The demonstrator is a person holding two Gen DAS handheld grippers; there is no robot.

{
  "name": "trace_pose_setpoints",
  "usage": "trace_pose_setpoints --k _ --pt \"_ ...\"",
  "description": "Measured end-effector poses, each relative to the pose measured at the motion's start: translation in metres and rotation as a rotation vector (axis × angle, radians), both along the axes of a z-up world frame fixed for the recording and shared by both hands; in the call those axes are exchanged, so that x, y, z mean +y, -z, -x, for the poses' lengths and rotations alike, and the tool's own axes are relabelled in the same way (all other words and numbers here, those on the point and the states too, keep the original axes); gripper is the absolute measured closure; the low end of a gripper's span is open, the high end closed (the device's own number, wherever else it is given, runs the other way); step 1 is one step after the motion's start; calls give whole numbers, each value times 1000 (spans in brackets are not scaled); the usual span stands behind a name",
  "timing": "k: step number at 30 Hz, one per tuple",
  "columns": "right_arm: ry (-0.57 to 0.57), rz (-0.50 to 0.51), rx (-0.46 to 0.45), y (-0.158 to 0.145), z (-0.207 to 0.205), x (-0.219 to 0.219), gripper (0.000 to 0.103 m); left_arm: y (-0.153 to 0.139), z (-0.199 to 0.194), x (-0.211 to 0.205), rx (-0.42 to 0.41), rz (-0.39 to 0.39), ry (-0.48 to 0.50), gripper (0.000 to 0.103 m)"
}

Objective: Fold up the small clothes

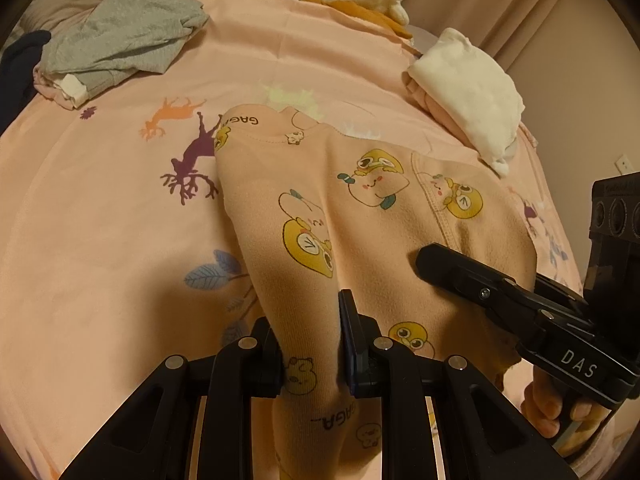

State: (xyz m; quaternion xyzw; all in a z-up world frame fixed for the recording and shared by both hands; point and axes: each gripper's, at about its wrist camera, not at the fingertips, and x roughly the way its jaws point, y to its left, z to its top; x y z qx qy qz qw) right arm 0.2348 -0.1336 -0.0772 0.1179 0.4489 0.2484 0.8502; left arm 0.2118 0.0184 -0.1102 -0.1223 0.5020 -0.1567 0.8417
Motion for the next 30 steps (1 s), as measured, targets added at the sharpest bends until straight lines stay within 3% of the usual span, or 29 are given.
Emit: trace_pose_setpoints --k 30 --pt "41 -27 89 34 -15 -17 79 16 -5 -6 26 -32 2 83"
